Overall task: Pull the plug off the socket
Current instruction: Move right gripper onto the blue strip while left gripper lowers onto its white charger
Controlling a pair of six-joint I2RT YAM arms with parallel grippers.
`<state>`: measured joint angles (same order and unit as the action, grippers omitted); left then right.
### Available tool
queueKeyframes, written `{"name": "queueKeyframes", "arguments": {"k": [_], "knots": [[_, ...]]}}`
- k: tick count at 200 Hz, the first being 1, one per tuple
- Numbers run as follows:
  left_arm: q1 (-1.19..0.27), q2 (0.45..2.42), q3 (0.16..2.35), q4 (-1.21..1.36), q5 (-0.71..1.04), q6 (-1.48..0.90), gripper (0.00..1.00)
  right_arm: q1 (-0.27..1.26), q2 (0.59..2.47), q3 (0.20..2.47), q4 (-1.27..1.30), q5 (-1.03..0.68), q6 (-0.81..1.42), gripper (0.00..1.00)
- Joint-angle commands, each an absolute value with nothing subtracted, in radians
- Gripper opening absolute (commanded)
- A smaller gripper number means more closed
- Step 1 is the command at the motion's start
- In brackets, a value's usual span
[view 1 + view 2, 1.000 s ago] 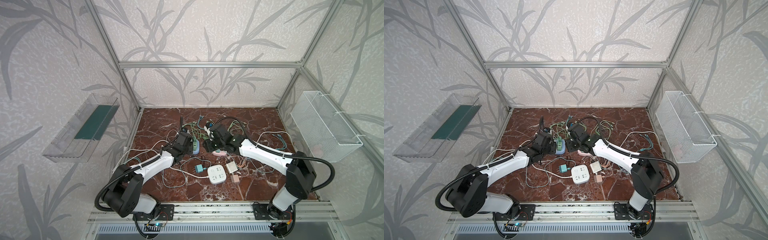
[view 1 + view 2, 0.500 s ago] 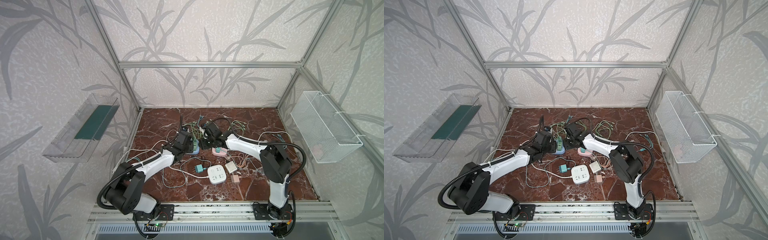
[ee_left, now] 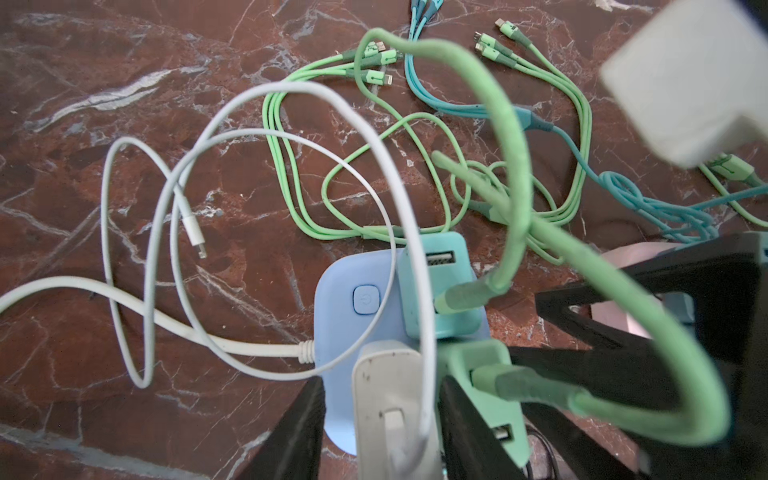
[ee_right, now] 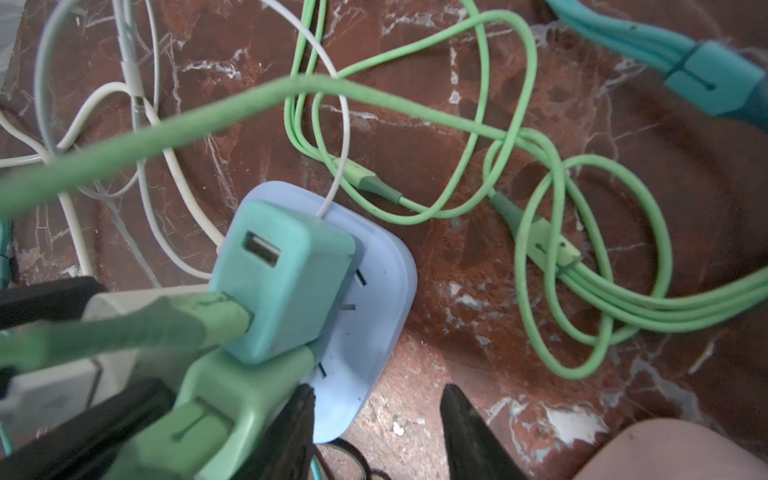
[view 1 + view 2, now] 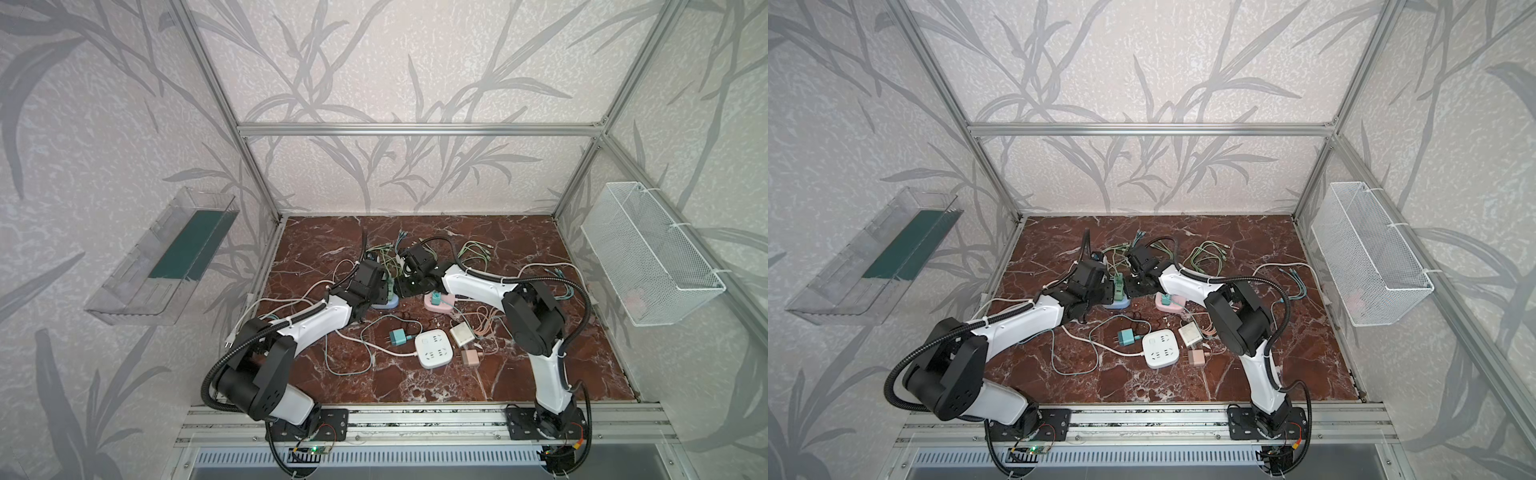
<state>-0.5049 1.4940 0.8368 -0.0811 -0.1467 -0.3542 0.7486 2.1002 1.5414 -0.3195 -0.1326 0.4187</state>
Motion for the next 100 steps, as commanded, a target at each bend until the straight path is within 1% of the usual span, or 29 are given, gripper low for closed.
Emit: {"name": "queueKeyframes", "arguments": {"k": [1,36,83,100], "knots": [[-0.501,1.505,0.866,-0.083,-0.133,-0.344,0.41,0.746,2.121,1.569,-0.336,-0.151,0.423,0.50],[-0.501,1.510,0.867,-0.102,-0.118,-0.342,0.37,0.746,2.137,1.572,-0.336,-0.150,0.427,0.52],[-0.500,1.512,0.862,-0.122,-0.107,-0.334,0.37,0.746,2.139,1.550,-0.324,-0.148,0.428,0.52],[-0.501,1.521,0.870,-0.133,-0.079,-0.320,0.33,0.746,2.137,1.539,-0.313,-0.150,0.432,0.52]]}}
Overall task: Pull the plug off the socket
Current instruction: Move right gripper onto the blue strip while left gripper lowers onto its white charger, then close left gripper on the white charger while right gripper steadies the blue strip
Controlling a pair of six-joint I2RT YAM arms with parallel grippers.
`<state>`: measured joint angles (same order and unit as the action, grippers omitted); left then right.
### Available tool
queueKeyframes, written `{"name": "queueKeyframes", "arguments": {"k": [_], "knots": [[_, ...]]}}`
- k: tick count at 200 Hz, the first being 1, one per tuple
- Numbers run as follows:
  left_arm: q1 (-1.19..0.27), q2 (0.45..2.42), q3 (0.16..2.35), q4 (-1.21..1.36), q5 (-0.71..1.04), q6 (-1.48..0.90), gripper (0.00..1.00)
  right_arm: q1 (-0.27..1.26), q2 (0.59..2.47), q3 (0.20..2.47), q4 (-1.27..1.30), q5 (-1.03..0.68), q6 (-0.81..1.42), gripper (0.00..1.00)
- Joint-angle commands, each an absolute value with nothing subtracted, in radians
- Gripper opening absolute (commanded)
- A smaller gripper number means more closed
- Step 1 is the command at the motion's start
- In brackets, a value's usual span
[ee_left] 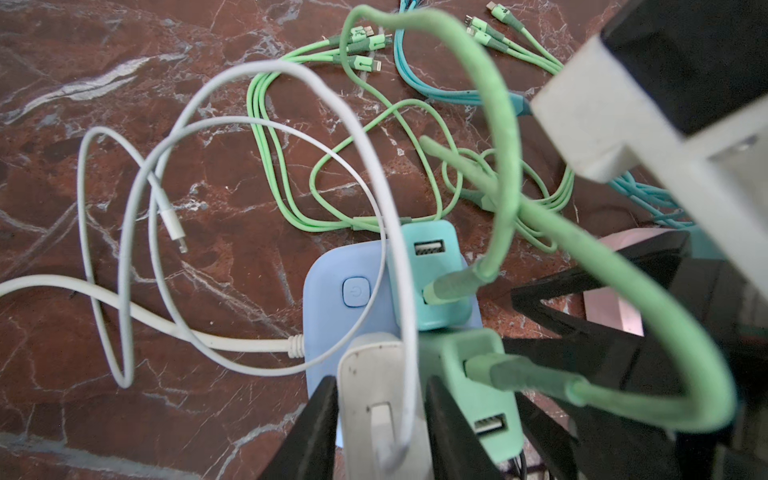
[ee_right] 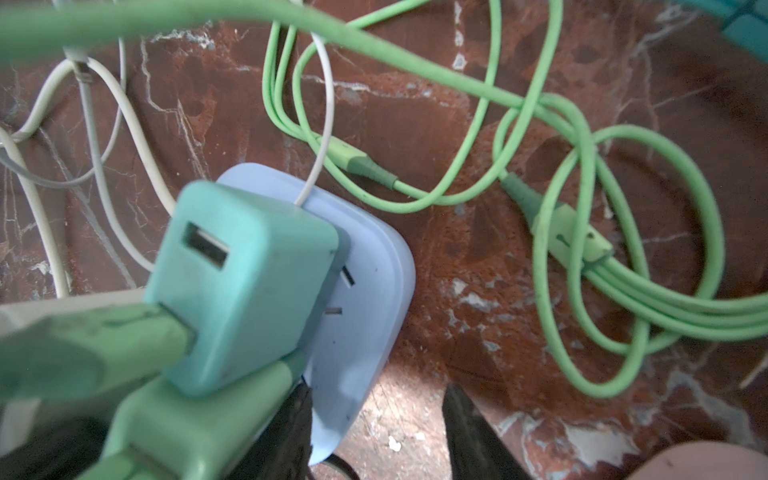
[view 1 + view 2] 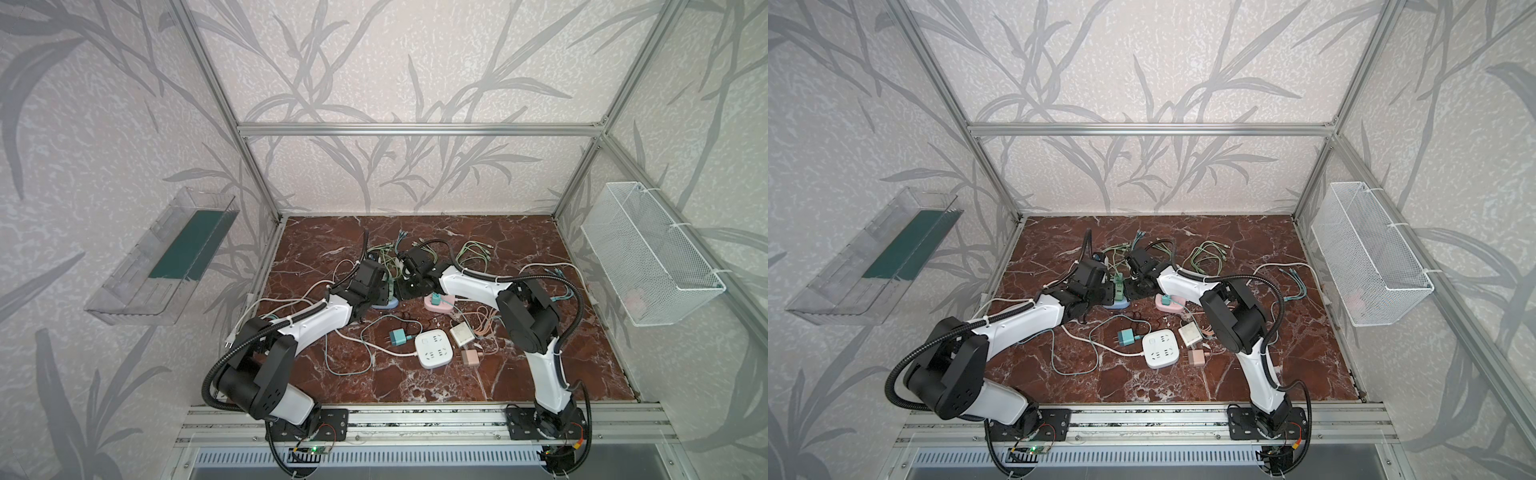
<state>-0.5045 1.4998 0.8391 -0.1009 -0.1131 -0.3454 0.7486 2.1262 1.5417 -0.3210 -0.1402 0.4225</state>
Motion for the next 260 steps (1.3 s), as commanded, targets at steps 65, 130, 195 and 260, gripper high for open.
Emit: {"name": "queueKeyframes", "arguments": {"k": [65,130,195,260], "knots": [[-0.502,1.523,0.879,-0.133,-0.028,-0.325,0.21,0.747,2.143,1.526,-0.306,-0.149,0.431,0.51],[-0.500,1.526,0.880,-0.141,-0.008,-0.339,0.13,0.747,2.125,1.492,-0.299,-0.153,0.425,0.50],[-0.501,1.516,0.876,-0.147,0.001,-0.356,0.08,0.747,2.125,1.485,-0.297,-0.164,0.414,0.50],[-0.501,1.473,0.880,-0.143,-0.002,-0.377,0.05,0.749,2.129,1.492,-0.329,-0.131,0.396,0.50]]}}
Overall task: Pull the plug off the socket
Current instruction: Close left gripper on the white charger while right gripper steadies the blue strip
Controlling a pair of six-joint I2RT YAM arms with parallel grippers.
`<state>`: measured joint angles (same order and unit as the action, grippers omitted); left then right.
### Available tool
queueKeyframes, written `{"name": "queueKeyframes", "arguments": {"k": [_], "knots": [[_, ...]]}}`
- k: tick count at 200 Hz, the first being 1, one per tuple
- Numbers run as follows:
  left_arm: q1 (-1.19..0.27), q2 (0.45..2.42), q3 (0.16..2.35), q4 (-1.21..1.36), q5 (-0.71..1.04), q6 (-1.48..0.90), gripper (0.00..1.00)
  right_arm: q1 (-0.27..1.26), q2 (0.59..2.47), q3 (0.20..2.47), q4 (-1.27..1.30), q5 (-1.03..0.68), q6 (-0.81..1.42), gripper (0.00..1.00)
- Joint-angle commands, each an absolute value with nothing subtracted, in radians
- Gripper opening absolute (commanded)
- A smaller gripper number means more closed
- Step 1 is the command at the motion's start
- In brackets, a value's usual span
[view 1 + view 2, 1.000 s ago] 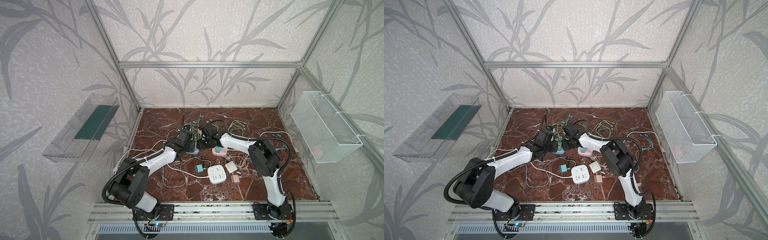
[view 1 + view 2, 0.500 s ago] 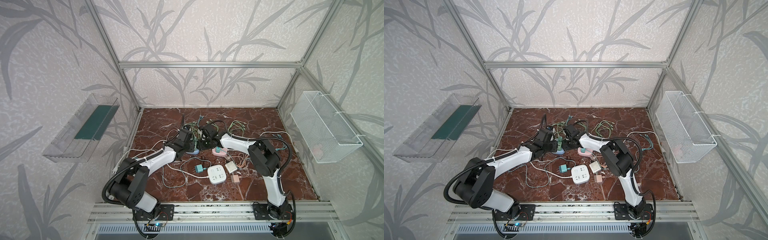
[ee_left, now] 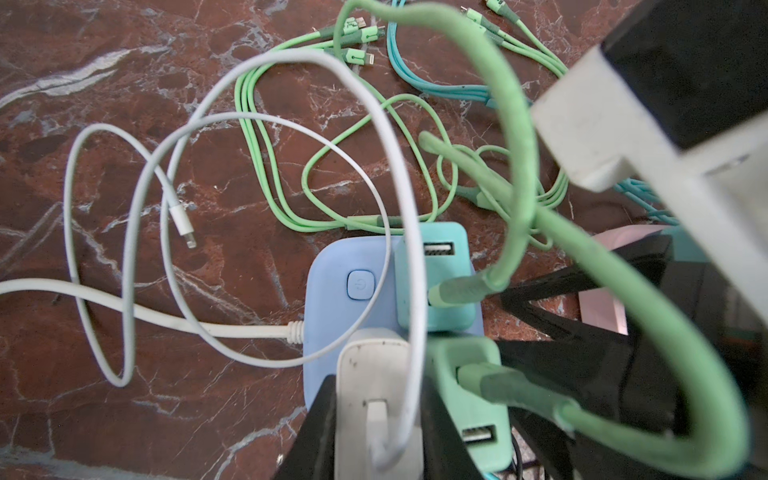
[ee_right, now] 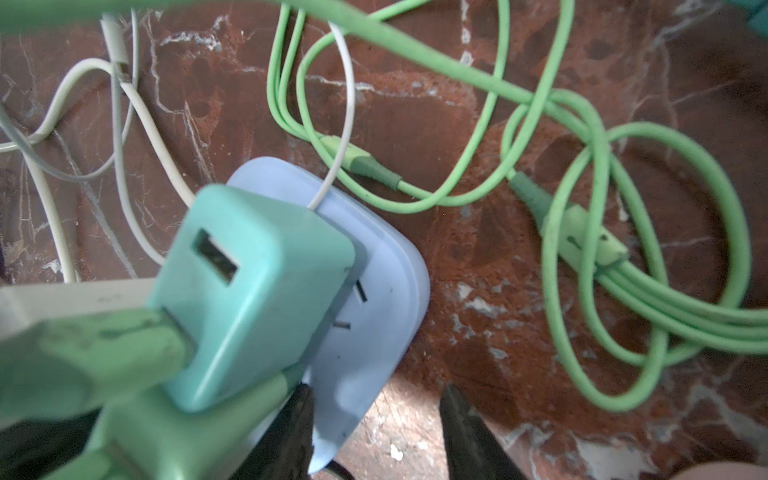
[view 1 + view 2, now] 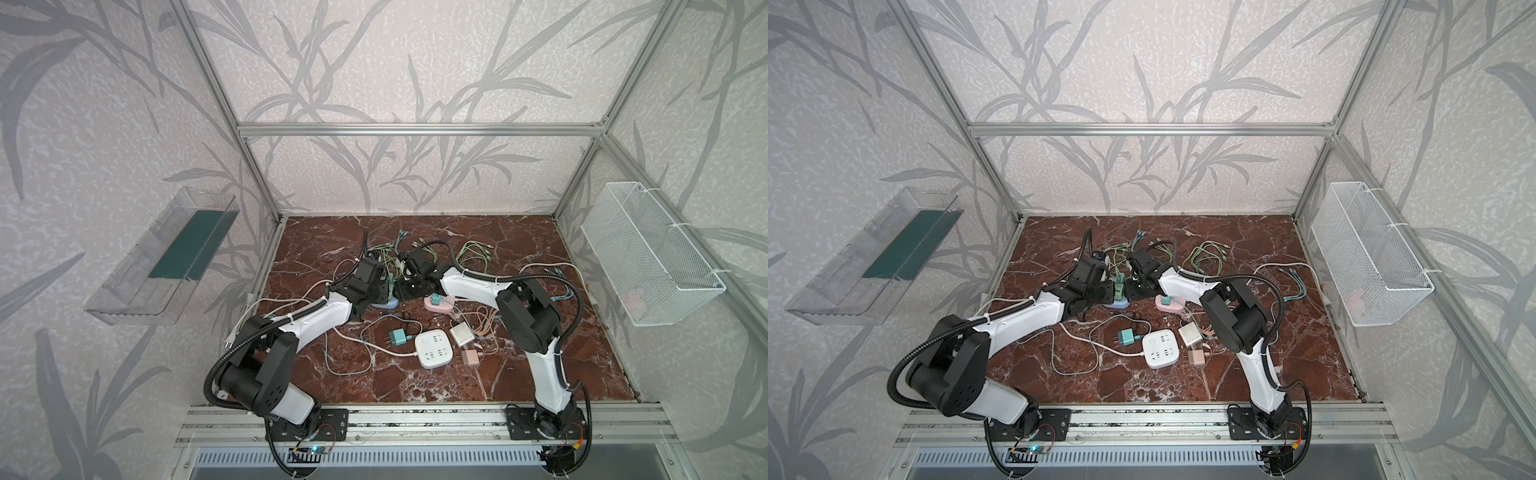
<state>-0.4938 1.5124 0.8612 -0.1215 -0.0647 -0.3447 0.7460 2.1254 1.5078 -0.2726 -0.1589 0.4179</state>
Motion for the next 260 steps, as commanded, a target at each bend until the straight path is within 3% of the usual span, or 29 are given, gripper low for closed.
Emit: {"name": "queueKeyframes", "arguments": {"k": [1,260], "knots": [[-0.501,1.471,0.880,-0.144,-0.003,-0.377,0.05,0.749,2.129,1.492,-0.330,-0.130,0.394,0.50],[-0.500,1.420,0.885,-0.095,0.022,-0.355,0.04,0.752,2.166,1.531,-0.448,-0.041,0.295,0.48]]}}
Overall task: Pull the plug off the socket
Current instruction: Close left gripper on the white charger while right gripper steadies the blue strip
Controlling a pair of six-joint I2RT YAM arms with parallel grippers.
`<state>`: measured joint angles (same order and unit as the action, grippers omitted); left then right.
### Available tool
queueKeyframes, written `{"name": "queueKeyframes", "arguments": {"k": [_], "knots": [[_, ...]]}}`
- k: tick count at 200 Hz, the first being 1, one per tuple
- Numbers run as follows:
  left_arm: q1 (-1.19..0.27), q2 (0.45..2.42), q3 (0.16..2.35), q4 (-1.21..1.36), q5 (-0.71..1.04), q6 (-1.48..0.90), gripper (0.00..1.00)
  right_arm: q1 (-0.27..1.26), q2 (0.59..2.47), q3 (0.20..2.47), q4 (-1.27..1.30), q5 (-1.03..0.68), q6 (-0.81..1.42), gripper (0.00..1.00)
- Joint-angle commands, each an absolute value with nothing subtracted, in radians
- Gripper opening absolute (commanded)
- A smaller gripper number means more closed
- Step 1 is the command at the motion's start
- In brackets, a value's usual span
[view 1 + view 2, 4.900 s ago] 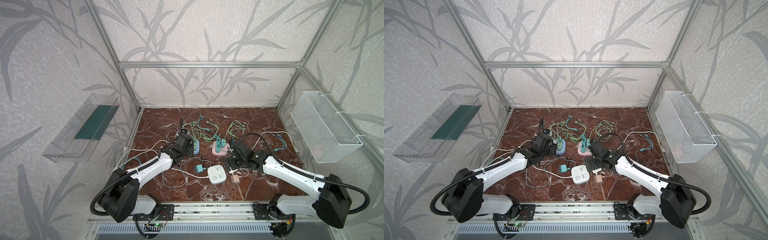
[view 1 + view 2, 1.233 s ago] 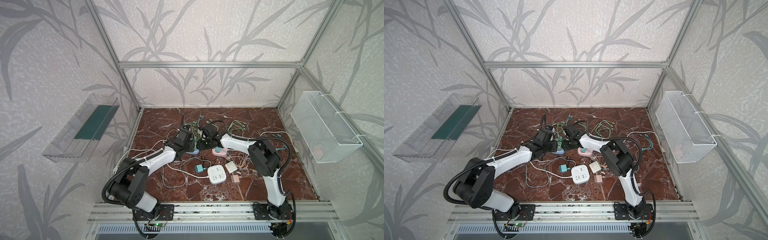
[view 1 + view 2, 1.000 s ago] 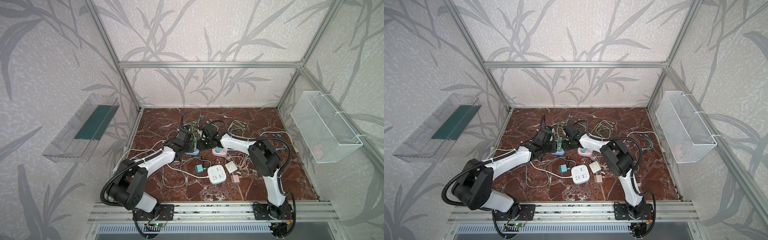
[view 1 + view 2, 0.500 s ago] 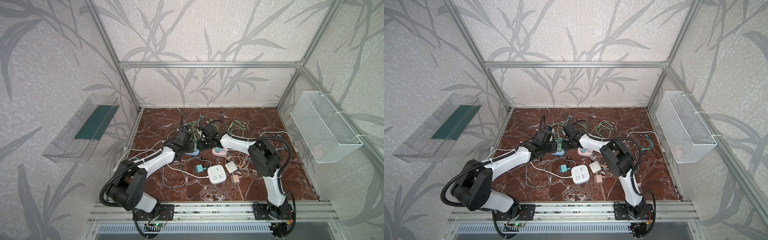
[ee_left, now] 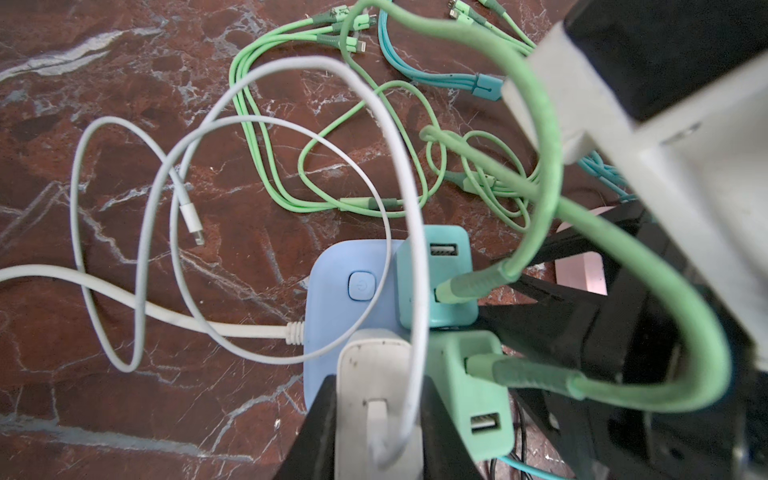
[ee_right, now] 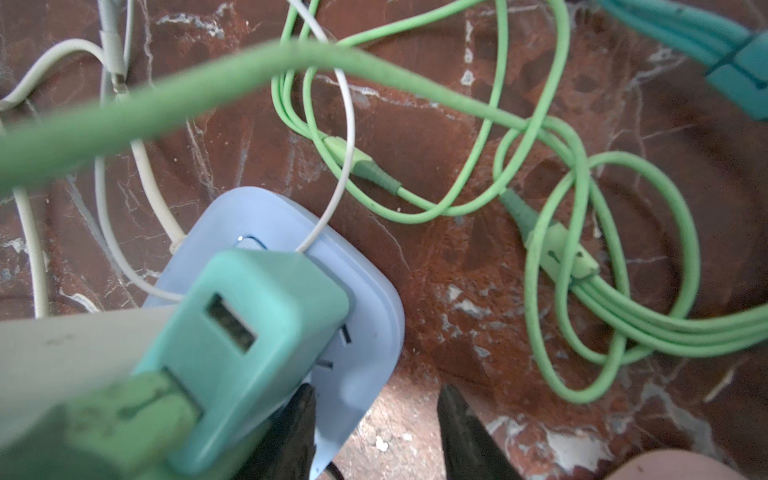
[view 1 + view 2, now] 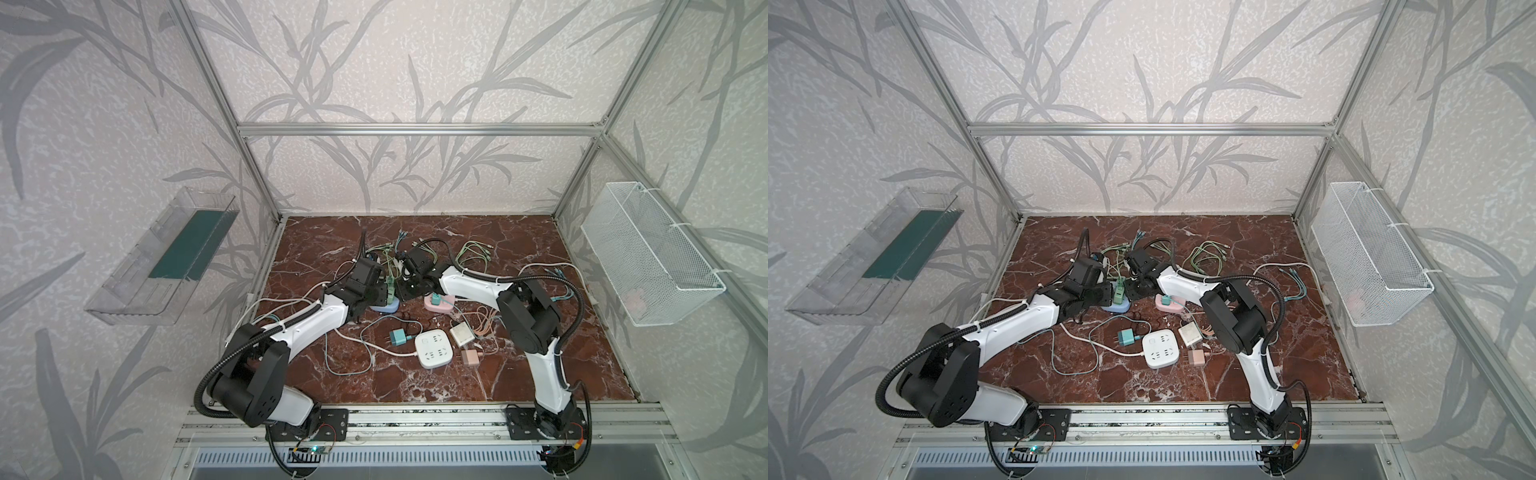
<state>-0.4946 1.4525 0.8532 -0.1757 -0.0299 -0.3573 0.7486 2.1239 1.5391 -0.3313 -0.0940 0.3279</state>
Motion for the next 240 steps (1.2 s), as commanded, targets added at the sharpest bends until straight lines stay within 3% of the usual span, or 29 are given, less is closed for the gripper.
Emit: {"name": "queueKeyframes", "arguments": {"k": [1,79,240], "knots": [[-0.500,1.422,0.887,-0.095,0.022,-0.354,0.04,0.753,2.166,1.531,-0.448,-0.042,0.294,0.48],[-0.501,1.494,0.957,-0.134,-0.031,-0.370,0.06,0.765,2.179,1.542,-0.464,-0.030,0.268,0.48],[-0.495,1.379,0.859,-0.066,0.007,-0.299,0.06,0.769,2.203,1.579,-0.509,-0.007,0.253,0.48]]}}
